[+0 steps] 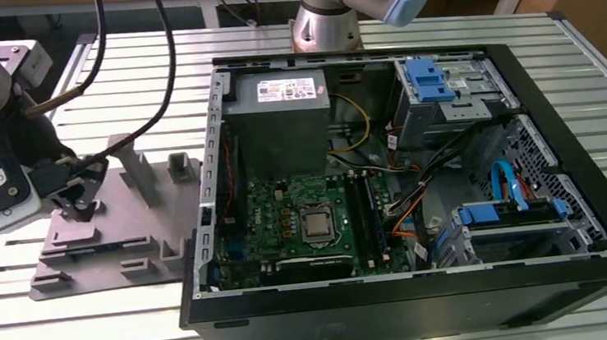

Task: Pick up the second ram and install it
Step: 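Reach for the second ram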

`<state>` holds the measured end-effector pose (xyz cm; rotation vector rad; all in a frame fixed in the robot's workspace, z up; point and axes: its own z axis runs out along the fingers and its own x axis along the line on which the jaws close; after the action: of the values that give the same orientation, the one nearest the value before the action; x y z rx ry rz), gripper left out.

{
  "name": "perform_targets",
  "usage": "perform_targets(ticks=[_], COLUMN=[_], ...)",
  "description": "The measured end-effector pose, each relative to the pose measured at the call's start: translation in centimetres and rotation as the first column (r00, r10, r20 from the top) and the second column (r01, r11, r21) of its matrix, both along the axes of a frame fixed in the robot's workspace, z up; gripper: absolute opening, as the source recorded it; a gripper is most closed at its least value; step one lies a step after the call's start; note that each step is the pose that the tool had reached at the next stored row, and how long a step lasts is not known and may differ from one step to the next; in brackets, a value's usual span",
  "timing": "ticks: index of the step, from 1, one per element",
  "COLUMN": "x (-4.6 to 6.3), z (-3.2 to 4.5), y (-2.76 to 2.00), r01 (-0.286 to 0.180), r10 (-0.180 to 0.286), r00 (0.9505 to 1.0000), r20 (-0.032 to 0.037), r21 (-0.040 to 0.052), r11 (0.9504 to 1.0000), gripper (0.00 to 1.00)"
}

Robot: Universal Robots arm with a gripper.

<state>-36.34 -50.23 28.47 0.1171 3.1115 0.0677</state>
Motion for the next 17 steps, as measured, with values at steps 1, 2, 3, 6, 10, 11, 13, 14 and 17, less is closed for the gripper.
perform_targets(ticks=[1, 2, 3, 6, 10, 11, 13, 14, 17], x=[0.0, 0.0, -0.1, -0.1, -0.2, -0.2, -0.2, -0.2, -0.3], z=[-0.13, -0.27, -0.39, -0.75, -1.23, -1.35, -1.57, -1.69, -2.04], y=[-0.12, -0.26, -0.38, -0.73, -1.19, -1.3, -1.52, -1.63, -1.97], r01=[0.0, 0.0, 0.0, 0.0, 0.0, 0.0, 0.0, 0.0, 0.0], r10=[0.0, 0.0, 0.0, 0.0, 0.0, 0.0, 0.0, 0.0, 0.0], r00=[1.0, 1.0, 1.0, 1.0, 1.0, 1.0, 1.0, 1.0, 1.0], r20=[0.0, 0.0, 0.0, 0.0, 0.0001, 0.0, 0.0, 0.0, 0.0001], r21=[0.0, 0.0, 0.0, 0.0, 0.0, 0.0001, -0.0001, 0.0, 0.0001], r11=[1.0, 1.0, 1.0, 1.0, 1.0, 1.0, 1.0, 1.0, 1.0], gripper=[0.07, 0.07, 0.07, 0.07, 0.07, 0.07, 0.07, 0.07, 0.07])
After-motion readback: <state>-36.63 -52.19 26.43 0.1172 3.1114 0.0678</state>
